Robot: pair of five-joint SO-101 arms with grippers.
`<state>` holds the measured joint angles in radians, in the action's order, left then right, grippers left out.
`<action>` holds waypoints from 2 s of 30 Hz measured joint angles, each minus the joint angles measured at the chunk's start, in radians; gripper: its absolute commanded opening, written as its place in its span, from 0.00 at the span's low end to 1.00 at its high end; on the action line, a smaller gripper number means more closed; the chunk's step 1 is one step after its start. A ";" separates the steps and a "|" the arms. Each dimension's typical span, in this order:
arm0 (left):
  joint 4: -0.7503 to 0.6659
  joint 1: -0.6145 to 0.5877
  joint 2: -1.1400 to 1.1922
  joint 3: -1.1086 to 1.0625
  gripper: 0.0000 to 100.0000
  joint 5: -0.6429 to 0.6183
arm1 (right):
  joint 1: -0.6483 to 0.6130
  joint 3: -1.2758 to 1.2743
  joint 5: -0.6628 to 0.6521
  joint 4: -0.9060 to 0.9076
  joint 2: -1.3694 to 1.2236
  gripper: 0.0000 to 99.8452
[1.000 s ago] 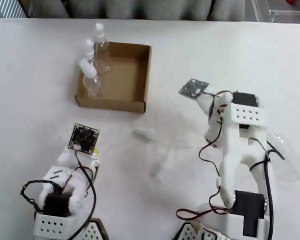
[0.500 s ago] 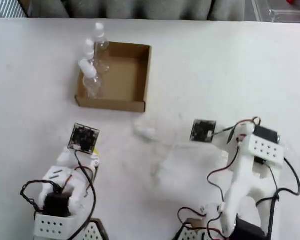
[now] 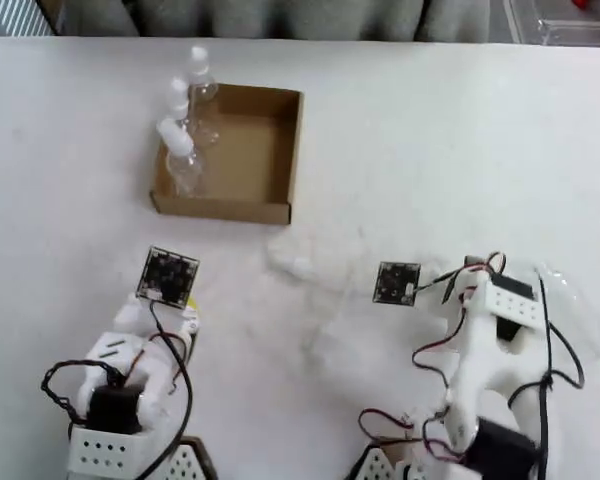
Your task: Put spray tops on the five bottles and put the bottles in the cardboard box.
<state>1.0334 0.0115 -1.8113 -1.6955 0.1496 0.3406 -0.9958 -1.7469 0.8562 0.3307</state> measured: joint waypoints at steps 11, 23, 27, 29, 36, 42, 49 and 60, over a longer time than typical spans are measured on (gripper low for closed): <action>0.000 0.000 0.000 0.000 0.02 0.000 | 0.032 0.216 0.292 0.003 -0.256 0.03; 0.000 0.000 0.000 0.000 0.02 0.000 | 0.095 0.453 0.925 0.304 -0.261 0.02; 0.000 0.000 0.000 0.000 0.02 0.000 | 0.161 0.486 1.053 0.367 -0.261 0.02; 0.000 0.000 0.000 0.000 0.02 0.000 | 0.190 0.486 1.062 0.371 -0.261 0.03; 0.000 0.000 0.000 0.000 0.02 0.000 | 0.249 0.477 1.057 0.364 -0.261 0.21; 0.000 0.000 0.000 0.000 0.02 0.000 | 0.247 0.425 1.036 0.324 -0.261 0.25; 0.000 0.000 0.000 0.000 0.02 0.000 | 0.244 0.425 1.031 0.324 -0.261 0.25; 0.000 0.000 0.000 0.000 0.02 0.000 | 0.239 0.552 1.031 0.537 -0.150 0.14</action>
<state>1.0334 0.0115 -1.8113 -1.6955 0.1496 0.5800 -0.4434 -0.7158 1.3932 0.1803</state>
